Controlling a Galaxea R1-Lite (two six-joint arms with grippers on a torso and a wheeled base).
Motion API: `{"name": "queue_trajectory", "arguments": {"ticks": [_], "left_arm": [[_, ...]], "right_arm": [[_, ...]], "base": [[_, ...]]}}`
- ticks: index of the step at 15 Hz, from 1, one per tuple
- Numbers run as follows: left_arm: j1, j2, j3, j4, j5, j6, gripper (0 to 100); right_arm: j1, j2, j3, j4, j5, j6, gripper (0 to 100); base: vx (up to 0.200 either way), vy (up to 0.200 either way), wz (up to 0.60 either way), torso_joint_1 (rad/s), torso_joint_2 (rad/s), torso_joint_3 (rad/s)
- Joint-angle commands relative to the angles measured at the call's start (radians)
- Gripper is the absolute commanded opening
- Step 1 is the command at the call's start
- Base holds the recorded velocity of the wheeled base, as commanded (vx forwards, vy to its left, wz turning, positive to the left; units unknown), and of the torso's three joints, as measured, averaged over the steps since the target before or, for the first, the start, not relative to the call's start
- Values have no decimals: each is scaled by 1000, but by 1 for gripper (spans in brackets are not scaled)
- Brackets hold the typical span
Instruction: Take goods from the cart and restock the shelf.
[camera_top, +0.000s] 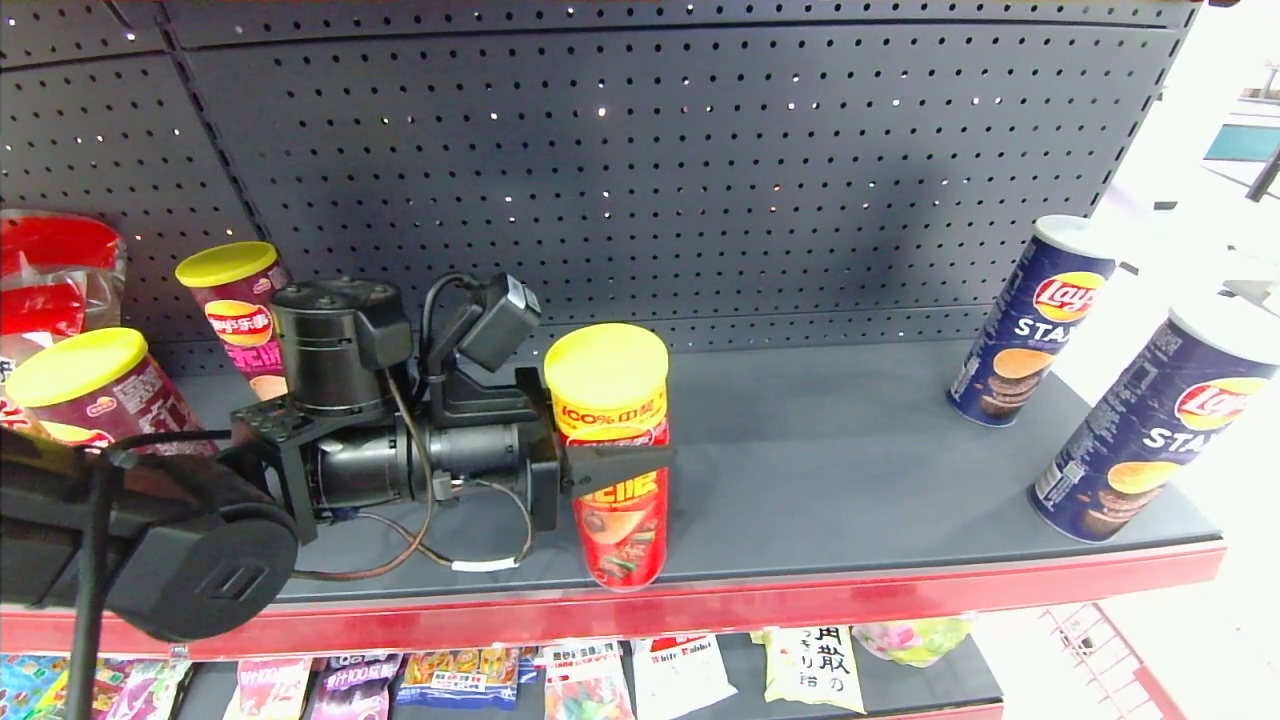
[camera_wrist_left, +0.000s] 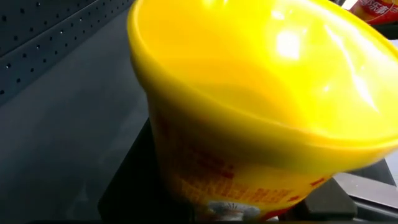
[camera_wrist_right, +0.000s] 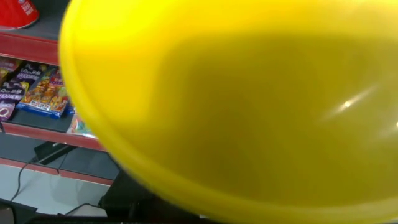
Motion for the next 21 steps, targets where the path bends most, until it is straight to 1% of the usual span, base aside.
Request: {"name": "queue_trajectory", "arguments": {"ticks": [1, 2, 3, 5, 6, 8, 10, 11, 12, 13, 14, 15, 16, 17, 18, 19, 20, 21], "left_arm": [[0, 9, -4, 1, 2, 2, 0], [0, 11, -7, 3, 2, 2, 0], [0, 12, -12, 4, 15, -2, 100], [0, 7, -4, 4, 15, -2, 100], [2, 1, 8, 4, 24, -2, 100], [20, -23, 34, 4, 39, -4, 100], [74, -92, 93, 4, 45, -2, 100], [91, -121, 113, 6, 53, -4, 100], [120, -187, 159, 7, 67, -5, 100], [129, -204, 171, 9, 68, -5, 100], [150, -318, 257, 12, 84, -22, 100], [155, -381, 295, 13, 114, -41, 100], [155, -390, 300, 13, 120, -44, 100], [155, -470, 349, 23, 208, -73, 100], [155, -511, 370, 42, 225, -76, 100], [155, -536, 377, 58, 228, -76, 100], [154, -608, 380, 113, 234, -76, 100], [154, -663, 380, 165, 246, -76, 100]], "right_arm": [[0, 1, 0, 0, 0, -1, 0], [0, 1, 0, 0, 0, -1, 0], [0, 1, 0, 0, 0, -1, 0], [0, 1, 0, 0, 0, -1, 0], [0, 3, -3, 0, 0, -1, 0], [0, 15, -16, 0, 2, -1, 0], [2, 69, -54, 0, 12, -1, 0], [3, 93, -72, 0, 15, -1, 0], [5, 150, -118, 0, 46, -1, 0], [5, 167, -132, -1, 58, -1, 0], [5, 261, -213, 0, 112, -2, 0], [8, 311, -250, -1, 138, -5, 0], [9, 317, -256, -1, 143, -5, 0], [45, 411, -318, -1, 192, -19, 0], [69, 471, -355, -4, 193, -37, 0], [85, 506, -374, -15, 195, -44, 0], [128, 626, -413, -104, 195, -42, 0], [138, 712, -425, -204, 195, -42, 0]], "base": [[0, 0, 0, 0, 0, 0], [0, 0, 0, 0, 0, 0], [0, 0, 0, 0, 0, 0], [0, 0, 0, 0, 0, 0], [0, 0, 0, 0, 0, 0], [0, 0, 0, 0, 0, 0], [0, 0, 0, 0, 0, 0], [0, 0, 0, 0, 0, 0], [0, 0, 0, 0, 0, 0], [0, 0, 0, 0, 0, 0], [0, 0, 0, 0, 0, 0], [0, 0, 0, 0, 0, 0], [0, 0, 0, 0, 0, 0], [0, 0, 0, 0, 0, 0], [0, 0, 0, 0, 0, 0], [0, 0, 0, 0, 0, 0], [0, 0, 0, 0, 0, 0], [0, 0, 0, 0, 0, 0]]}}
